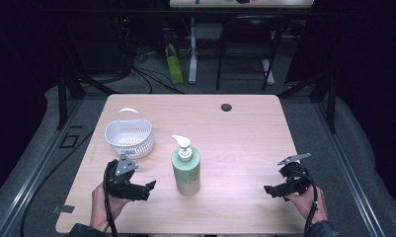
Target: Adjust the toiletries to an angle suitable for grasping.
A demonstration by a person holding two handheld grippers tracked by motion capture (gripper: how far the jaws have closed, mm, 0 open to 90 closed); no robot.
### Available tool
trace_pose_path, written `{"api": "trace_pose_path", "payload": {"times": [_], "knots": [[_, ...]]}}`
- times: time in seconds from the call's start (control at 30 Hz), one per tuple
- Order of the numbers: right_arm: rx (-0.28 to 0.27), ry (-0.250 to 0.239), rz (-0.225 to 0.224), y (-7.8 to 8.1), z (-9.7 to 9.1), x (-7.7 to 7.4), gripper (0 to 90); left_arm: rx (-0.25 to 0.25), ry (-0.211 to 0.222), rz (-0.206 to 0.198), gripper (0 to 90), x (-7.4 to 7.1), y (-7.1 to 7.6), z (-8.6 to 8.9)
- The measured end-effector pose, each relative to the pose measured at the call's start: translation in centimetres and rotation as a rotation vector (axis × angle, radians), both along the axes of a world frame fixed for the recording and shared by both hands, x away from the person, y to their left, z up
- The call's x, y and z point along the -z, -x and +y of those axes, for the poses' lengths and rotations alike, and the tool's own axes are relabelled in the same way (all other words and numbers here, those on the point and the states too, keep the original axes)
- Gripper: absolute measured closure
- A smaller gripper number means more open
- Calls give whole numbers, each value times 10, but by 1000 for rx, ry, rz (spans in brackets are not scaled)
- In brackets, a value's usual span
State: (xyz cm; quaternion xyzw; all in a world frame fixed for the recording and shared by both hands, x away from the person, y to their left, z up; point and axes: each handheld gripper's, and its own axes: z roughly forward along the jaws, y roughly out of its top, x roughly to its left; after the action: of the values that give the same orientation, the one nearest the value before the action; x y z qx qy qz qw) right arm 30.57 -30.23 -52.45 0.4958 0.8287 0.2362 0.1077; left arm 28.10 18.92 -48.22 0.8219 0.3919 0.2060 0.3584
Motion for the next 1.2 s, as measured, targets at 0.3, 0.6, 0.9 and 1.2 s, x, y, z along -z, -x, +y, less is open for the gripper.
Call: {"api": "trace_pose_path", "payload": {"times": [0.3, 0.6, 0.9, 1.2], "knots": [[5, -6, 5, 1, -1, 1, 0, 82, 35, -23, 0, -9, 10, -24], [1, -2, 4, 0, 0, 1, 0, 144, 76, -25, 0, -13, 9, -45], [1, 6, 5, 0, 0, 1, 0, 176, 101, -53, 0, -18, 8, -66], [6, 5, 6, 1, -1, 0, 0, 172, 121, -78, 0, -19, 1, -79]]}}
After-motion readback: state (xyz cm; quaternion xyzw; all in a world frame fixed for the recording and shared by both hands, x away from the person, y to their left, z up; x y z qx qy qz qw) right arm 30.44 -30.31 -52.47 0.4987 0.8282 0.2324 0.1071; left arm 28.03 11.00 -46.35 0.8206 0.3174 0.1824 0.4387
